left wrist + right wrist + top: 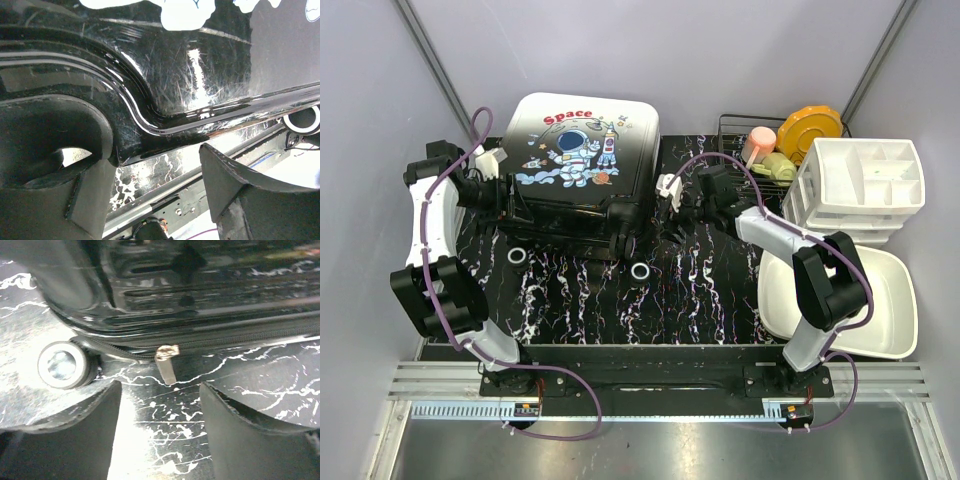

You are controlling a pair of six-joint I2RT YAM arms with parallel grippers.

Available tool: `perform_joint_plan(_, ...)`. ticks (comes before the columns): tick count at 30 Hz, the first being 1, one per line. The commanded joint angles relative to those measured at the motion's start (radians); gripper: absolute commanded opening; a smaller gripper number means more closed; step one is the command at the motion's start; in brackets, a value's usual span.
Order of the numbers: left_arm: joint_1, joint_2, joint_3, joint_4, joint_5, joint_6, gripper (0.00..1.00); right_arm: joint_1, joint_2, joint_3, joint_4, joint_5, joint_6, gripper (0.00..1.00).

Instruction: Open, take out, and arrange the luggage

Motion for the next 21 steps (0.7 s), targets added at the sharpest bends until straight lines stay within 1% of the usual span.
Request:
perform_joint_plan(1, 0.018, 0.015, 0.045, 0.157, 0.016, 0.031, 0.71, 0.003, -0.019, 0.054, -0.124, -0.158, -0.071, 0.75)
perform_joint_plan(4, 0.018, 0.018, 0.048, 0.157, 0.018, 0.027, 0.71, 0.003, 0.015, 0.086, -0.113, -0.151, -0.036, 0.77)
perform_joint_plan(5, 0.018, 0.018, 0.05, 0.157, 0.018, 0.027, 0.71, 0.005, 0.039, 0.091, -0.086, -0.138, -0.006, 0.76)
perform_joint_plan(7, 0.018, 0.019, 0.05, 0.157, 0.027, 0.022, 0.71, 0.003, 0.058, 0.099, -0.056, -0.126, 0.005, 0.76)
perform_joint_plan(8, 0.018, 0.022, 0.05, 0.157, 0.029, 0.021, 0.71, 0.003, 0.072, 0.097, -0.015, -0.124, 0.011, 0.76)
perform_joint_plan(11, 0.018, 0.022, 0.048, 0.157, 0.038, 0.015, 0.71, 0.003, 0.102, 0.103, 0.036, -0.132, 0.033, 0.75)
perform_joint_plan(12, 0.018, 0.027, 0.048, 0.157, 0.038, 0.013, 0.71, 0.003, 0.11, 0.108, 0.043, -0.134, 0.037, 0.74)
perform_joint_plan(13, 0.018, 0.027, 0.047, 0.157, 0.038, 0.015, 0.71, 0.006, 0.121, 0.12, 0.046, -0.134, 0.04, 0.71)
perform_joint_plan(16, 0.017, 0.031, 0.048, 0.157, 0.038, 0.013, 0.71, 0.005, 0.142, 0.125, 0.053, -0.14, 0.039, 0.69)
perform_joint_plan(19, 0.018, 0.036, 0.055, 0.157, 0.035, 0.012, 0.71, 0.006, 0.129, 0.103, 0.077, -0.157, 0.037, 0.6)
perform_joint_plan(20, 0.018, 0.038, 0.056, 0.157, 0.033, 0.01, 0.71, 0.011, 0.126, 0.099, 0.079, -0.16, 0.034, 0.5)
perform_joint_plan(21, 0.018, 0.041, 0.055, 0.156, 0.033, 0.01, 0.71, 0.015, 0.123, 0.096, 0.109, -0.166, 0.027, 0.44)
